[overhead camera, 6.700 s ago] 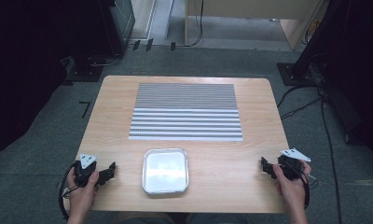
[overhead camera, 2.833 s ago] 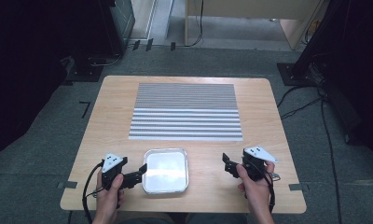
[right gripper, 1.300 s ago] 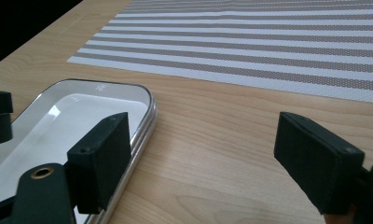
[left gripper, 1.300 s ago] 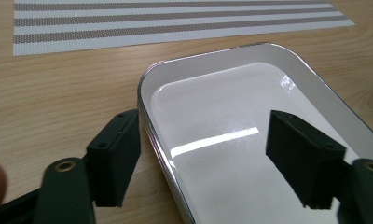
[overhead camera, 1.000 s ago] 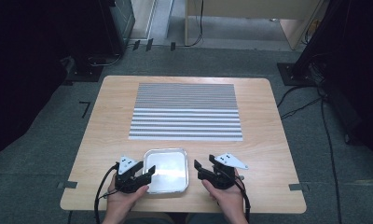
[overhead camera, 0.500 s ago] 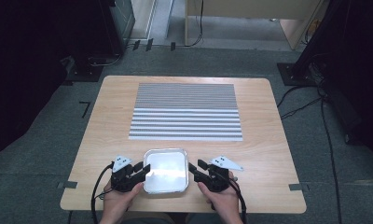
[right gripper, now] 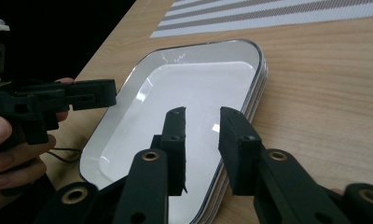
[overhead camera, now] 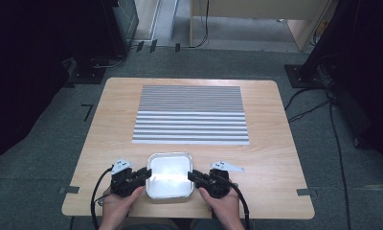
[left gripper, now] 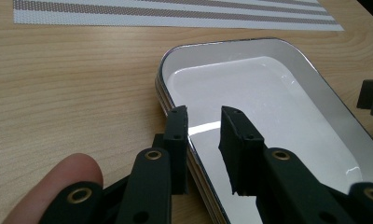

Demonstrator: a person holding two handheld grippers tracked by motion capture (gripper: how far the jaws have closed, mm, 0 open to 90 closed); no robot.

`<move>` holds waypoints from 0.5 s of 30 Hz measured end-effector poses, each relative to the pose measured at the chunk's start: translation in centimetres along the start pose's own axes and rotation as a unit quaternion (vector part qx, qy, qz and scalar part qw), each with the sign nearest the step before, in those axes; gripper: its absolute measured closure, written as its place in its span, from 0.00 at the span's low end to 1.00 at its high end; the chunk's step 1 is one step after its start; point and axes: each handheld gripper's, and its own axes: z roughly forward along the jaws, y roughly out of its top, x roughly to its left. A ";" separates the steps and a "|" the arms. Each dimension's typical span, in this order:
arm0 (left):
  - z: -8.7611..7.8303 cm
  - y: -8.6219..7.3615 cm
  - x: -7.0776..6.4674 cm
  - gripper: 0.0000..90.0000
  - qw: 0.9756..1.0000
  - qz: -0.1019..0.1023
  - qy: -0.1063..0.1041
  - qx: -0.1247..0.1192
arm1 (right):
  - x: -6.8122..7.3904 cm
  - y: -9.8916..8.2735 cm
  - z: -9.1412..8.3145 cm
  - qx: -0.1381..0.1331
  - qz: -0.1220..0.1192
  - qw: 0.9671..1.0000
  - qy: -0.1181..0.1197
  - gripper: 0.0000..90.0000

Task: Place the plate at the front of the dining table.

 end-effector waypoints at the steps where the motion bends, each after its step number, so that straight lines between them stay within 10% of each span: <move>1: 0.0 0.0 0.1 0.82 1.000 -0.004 0.000 0.000 | 0.0 0.0 0.1 0.007 0.004 1.000 0.005 0.84; 10: 0.3 0.0 -0.1 0.84 1.000 -0.007 -0.016 0.004 | 0.1 -0.4 0.8 0.033 0.013 0.999 0.032 0.89; 15: 0.3 0.1 0.1 0.83 1.000 -0.013 -0.023 0.003 | -0.4 -0.2 0.3 0.002 0.029 0.999 0.020 0.89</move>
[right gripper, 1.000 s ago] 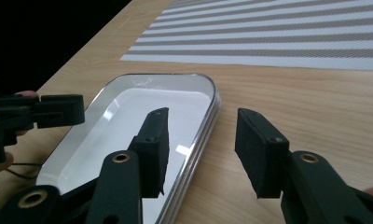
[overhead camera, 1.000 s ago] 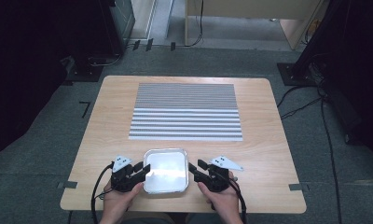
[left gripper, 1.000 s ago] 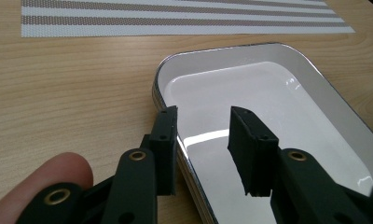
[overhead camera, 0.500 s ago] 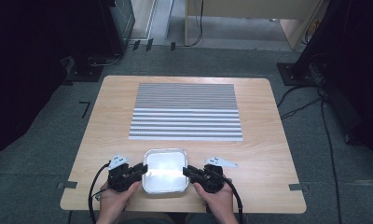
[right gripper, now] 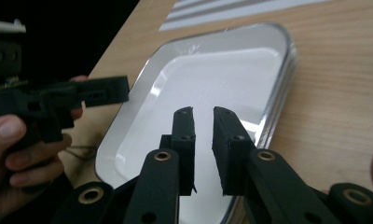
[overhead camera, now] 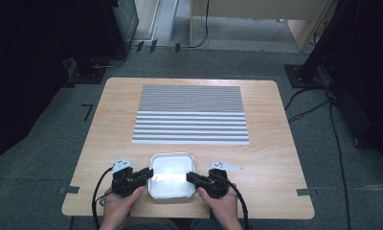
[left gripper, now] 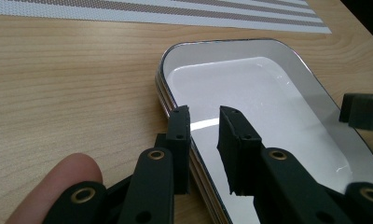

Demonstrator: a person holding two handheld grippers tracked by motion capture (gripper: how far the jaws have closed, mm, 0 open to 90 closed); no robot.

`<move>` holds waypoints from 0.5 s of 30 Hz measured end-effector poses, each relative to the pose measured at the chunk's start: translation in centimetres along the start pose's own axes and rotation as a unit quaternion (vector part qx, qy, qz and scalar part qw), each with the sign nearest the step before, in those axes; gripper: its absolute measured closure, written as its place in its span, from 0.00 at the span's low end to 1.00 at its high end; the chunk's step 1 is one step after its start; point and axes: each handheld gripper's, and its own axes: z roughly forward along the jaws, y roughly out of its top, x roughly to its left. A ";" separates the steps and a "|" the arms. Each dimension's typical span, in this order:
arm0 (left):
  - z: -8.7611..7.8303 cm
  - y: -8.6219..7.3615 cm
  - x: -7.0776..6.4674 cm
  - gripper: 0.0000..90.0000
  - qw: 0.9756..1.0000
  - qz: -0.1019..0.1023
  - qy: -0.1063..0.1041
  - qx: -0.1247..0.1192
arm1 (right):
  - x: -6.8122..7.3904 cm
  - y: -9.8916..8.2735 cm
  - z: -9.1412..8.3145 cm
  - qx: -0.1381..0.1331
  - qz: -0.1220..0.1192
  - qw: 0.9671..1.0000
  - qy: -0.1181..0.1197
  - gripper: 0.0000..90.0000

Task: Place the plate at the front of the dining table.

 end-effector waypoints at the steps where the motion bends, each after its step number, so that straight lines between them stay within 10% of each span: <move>1: 0.0 0.0 0.0 0.83 1.000 0.000 0.000 0.000 | -0.1 0.1 -0.1 -0.005 0.003 1.000 -0.003 0.89; 15: -0.2 0.0 0.4 0.82 1.000 -0.006 -0.020 -0.005 | -1.2 0.3 -0.3 -0.025 0.024 0.999 -0.028 0.87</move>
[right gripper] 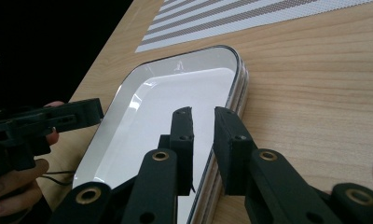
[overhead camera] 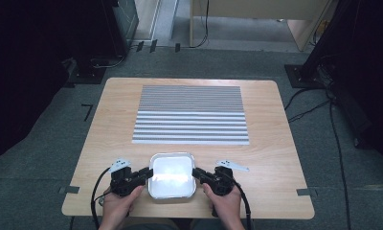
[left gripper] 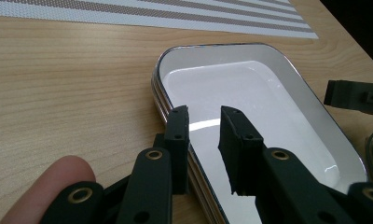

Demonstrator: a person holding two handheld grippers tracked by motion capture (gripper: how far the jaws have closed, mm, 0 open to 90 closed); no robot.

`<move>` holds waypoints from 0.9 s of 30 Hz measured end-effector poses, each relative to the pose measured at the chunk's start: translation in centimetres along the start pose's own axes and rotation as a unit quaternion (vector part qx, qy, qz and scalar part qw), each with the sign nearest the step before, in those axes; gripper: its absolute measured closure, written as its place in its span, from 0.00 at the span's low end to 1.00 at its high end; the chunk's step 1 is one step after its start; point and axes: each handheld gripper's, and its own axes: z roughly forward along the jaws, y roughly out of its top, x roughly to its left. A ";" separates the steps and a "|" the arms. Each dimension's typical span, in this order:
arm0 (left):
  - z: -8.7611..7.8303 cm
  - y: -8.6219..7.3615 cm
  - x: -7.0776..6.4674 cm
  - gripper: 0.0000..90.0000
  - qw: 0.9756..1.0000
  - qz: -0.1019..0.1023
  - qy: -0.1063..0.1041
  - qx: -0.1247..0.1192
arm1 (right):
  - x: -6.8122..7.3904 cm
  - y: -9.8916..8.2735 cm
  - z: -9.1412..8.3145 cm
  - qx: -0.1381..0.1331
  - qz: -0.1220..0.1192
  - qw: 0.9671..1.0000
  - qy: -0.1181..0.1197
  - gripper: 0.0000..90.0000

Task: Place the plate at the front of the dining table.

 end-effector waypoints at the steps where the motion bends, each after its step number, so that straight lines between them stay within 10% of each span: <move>1: 0.0 0.0 0.1 0.82 1.000 -0.003 -0.002 0.002 | -0.1 0.0 0.0 -0.003 0.002 1.000 -0.004 0.88; 11: -0.3 0.2 1.2 0.88 0.999 -0.032 -0.036 0.014 | -0.5 -0.1 0.2 0.003 0.020 1.000 -0.002 0.88; 16: 0.1 0.2 1.7 0.88 0.994 -0.056 -0.094 0.031 | -0.6 -0.2 0.3 0.010 0.029 1.000 0.006 0.89; 27: -0.3 0.3 2.7 0.85 0.993 -0.078 -0.077 0.031 | -0.9 -0.1 0.3 0.012 0.044 0.999 0.016 0.89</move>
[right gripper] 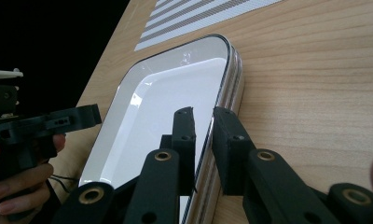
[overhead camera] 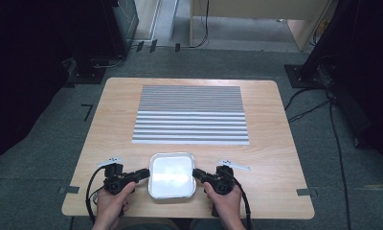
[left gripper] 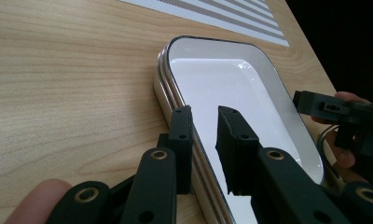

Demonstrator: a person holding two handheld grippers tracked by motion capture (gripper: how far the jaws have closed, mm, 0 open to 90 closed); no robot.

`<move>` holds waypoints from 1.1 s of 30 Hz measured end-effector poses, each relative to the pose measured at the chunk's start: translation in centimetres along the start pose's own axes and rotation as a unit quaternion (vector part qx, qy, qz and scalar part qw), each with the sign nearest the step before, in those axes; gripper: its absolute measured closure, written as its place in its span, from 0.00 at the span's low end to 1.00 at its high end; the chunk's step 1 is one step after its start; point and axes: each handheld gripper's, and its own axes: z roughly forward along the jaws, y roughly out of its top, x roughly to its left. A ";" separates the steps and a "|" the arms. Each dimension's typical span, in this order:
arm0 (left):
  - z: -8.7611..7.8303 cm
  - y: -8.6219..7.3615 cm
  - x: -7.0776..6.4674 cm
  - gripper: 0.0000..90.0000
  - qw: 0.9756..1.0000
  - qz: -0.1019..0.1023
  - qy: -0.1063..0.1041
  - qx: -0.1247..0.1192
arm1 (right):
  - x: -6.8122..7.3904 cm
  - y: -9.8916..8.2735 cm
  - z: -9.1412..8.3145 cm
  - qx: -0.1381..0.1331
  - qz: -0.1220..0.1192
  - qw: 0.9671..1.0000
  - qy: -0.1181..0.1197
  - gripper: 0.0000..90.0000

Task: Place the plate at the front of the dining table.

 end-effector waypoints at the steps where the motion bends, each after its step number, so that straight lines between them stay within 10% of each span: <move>1: 0.0 0.0 0.0 0.85 1.000 0.000 0.000 0.000 | 0.0 0.0 0.0 0.000 0.000 1.000 0.000 0.89; 33: 1.1 -0.2 -0.2 0.81 1.000 -0.017 -0.026 -0.003 | -0.2 0.3 -1.0 -0.017 0.024 0.999 0.015 0.92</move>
